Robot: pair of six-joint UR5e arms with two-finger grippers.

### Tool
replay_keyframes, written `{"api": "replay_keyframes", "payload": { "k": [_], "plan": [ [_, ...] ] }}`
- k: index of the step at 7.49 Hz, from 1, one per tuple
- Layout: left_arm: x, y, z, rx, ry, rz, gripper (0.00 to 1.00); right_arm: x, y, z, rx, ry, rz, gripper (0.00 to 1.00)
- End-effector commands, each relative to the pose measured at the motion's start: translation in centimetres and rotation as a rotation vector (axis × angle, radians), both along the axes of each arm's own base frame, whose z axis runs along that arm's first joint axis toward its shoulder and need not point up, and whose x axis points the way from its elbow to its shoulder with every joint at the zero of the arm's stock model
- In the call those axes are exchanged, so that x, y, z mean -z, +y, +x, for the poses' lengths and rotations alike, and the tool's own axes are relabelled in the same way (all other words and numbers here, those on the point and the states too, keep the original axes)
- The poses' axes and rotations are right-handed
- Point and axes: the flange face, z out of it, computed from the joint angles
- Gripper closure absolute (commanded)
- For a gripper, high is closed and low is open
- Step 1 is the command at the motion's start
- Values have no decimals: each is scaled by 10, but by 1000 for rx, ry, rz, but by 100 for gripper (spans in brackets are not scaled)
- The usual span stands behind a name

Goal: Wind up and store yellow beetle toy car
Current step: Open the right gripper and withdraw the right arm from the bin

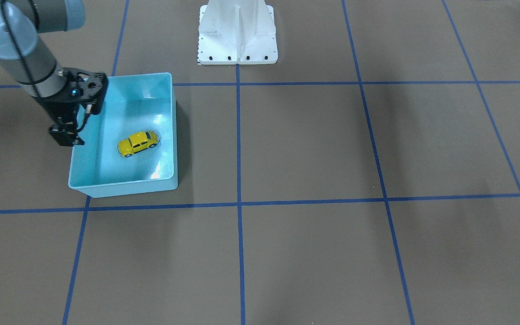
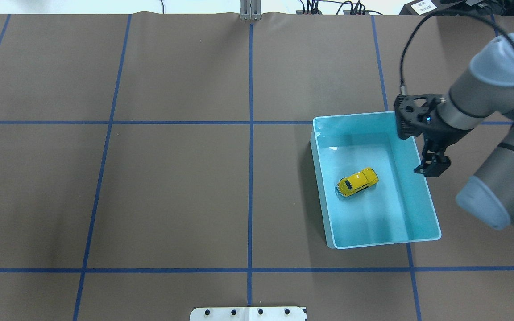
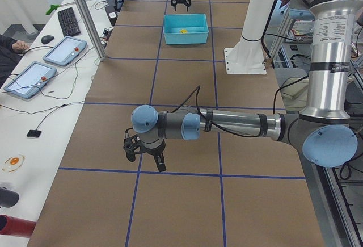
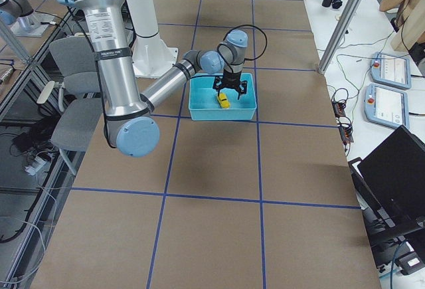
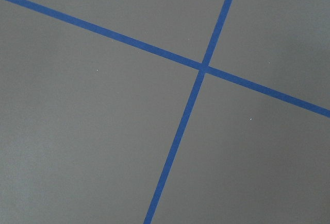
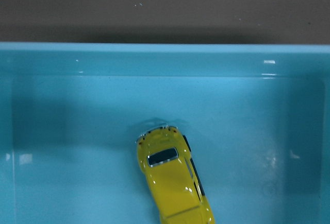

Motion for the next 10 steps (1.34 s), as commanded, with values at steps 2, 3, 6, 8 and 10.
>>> {"api": "replay_keyframes", "payload": {
  "k": [2, 3, 6, 8, 10],
  "plan": [
    [-4, 1, -1, 1, -2, -7, 0, -144, -40, 179, -365, 77, -344, 0],
    [-9, 1, 0, -2, -1, -15, 0, -186, -47, 211, -556, 116, -535, 0],
    [-8, 0, 0, -2, 0, -10, 0, -307, -14, 330, -844, 81, -891, 0],
    [-8, 0, 0, -2, 0, -10, 0, -314, -9, 351, -929, 89, -942, 0],
    [-8, 0, 0, -2, 0, -10, 0, -273, -28, 351, -1340, 83, -1168, 0]
  ]
}}
